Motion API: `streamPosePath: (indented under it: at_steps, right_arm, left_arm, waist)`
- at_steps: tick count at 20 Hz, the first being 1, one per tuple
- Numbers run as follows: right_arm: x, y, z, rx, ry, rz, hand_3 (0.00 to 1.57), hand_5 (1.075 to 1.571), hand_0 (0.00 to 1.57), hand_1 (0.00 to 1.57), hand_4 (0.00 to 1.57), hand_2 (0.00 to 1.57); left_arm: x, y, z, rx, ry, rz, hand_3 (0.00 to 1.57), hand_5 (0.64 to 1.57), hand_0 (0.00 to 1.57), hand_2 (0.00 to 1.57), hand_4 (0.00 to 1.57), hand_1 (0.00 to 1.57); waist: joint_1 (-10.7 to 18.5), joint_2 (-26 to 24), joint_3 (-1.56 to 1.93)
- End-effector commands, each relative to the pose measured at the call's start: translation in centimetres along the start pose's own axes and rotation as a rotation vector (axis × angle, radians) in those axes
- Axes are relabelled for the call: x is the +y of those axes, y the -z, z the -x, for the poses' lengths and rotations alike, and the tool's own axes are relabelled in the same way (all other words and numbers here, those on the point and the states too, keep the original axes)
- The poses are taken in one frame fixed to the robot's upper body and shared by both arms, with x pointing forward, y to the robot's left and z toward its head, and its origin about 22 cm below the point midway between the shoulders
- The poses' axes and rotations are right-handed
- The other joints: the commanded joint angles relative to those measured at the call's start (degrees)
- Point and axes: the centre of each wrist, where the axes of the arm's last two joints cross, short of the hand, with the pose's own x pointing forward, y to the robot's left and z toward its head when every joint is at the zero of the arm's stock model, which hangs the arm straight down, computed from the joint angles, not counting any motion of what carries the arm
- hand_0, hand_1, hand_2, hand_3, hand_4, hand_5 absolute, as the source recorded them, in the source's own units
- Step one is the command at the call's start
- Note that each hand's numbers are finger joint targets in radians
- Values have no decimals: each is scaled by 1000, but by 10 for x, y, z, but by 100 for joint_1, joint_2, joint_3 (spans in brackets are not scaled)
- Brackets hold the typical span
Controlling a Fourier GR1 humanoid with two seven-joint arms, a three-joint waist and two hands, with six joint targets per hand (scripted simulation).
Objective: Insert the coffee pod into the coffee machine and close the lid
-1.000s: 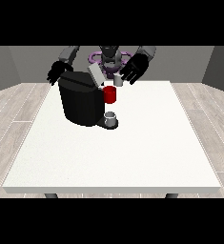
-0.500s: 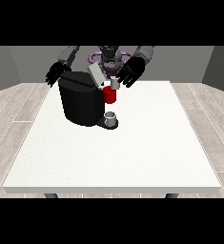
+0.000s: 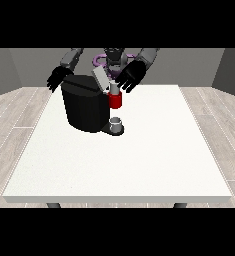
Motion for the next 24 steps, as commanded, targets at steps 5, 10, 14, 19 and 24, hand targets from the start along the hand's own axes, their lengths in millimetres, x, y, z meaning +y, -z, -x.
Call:
streamPosePath:
  at_steps: [5, 10, 14, 19, 24]
  right_arm:
    - [1, 8, -14, -33, 11, 24, 0, 1571, 0, 0, 499, 0]
    - [14, -5, -6, -30, 4, -4, 0, 1571, 0, 0, 448, 0]
    - [-10, 2, 1, -7, -3, 23, 0, 1571, 0, 0, 415, 0]
    - [5, 2, 3, -6, 14, 43, 0, 1571, 0, 0, 403, 0]
    - [2, -7, 3, -13, -19, 54, 0, 1571, 0, 0, 380, 0]
  left_arm:
    - [-12, 1, -2, -37, 16, 13, 1200, 1571, 1203, 1272, 500, 1203]
    - [8, 0, 4, -3, 20, -11, 1185, 1571, 1160, 1244, 506, 1160]
    - [-7, 3, -3, 1, 22, 32, 1191, 1571, 1208, 1265, 493, 1208]
    - [-29, 4, -10, -3, 26, 39, 1171, 1571, 1221, 1265, 485, 1221]
    - [-5, -4, 15, 3, 20, 49, 1089, 1571, 1204, 1226, 463, 1204]
  waist:
    - [58, 52, -1]
    - [-98, 182, -2]
    - [60, 86, 0]
    - [133, 150, 0]
    - [92, 136, -2]
